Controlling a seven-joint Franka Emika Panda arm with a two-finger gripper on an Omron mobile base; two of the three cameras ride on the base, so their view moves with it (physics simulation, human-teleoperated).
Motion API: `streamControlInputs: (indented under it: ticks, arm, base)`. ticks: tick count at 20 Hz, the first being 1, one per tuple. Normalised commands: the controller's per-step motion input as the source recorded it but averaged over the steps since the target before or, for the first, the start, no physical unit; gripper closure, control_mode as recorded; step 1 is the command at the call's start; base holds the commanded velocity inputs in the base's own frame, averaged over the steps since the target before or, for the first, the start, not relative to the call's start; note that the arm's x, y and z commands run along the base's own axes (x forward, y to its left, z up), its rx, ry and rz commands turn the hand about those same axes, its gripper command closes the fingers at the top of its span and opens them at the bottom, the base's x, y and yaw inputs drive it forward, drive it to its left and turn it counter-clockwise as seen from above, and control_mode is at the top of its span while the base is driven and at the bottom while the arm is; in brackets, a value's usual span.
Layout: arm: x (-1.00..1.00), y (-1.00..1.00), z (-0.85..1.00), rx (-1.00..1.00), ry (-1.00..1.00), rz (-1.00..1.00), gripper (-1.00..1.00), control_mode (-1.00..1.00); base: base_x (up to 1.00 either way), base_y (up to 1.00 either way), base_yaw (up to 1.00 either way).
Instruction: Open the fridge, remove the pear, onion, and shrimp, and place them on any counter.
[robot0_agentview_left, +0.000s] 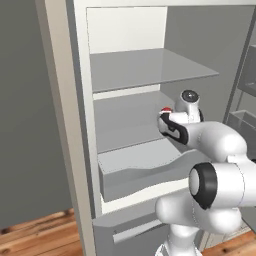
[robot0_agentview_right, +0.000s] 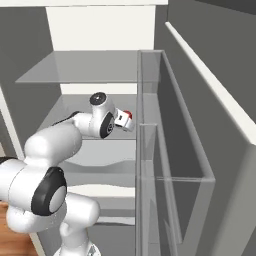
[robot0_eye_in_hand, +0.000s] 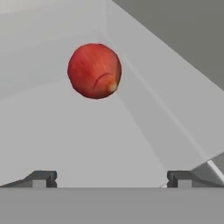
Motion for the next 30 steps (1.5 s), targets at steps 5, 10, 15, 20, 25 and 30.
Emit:
streamControlInputs:
  ticks: [5, 10, 15, 20, 25, 30]
  arm:
    - [0.38, -0.04, 0.00, 0.02, 0.00, 0.00, -1.00, -1.00]
    - [0.42, -0.01, 0.00, 0.04, 0.00, 0.00, -1.00, -1.00]
    - [0.38, -0.04, 0.00, 0.03, 0.00, 0.00, -1.00, -1.00]
    - [0.33, -0.03, -0.01, 0.01, 0.00, 0.00, -1.00, -1.00]
    - [0.30, -0.02, -0.05, 0.00, 0.00, 0.00, -1.00, -1.00]
    - [0.26, -0.01, -0.11, 0.00, 0.00, 0.00, -1.00, -1.00]
  base:
    - [0.00, 0.00, 0.00]
    - [0.00, 0.00, 0.00]
    - [0.00, 0.00, 0.00]
    - [0.00, 0.00, 0.00]
    - [0.00, 0.00, 0.00]
    - [0.00, 0.00, 0.00]
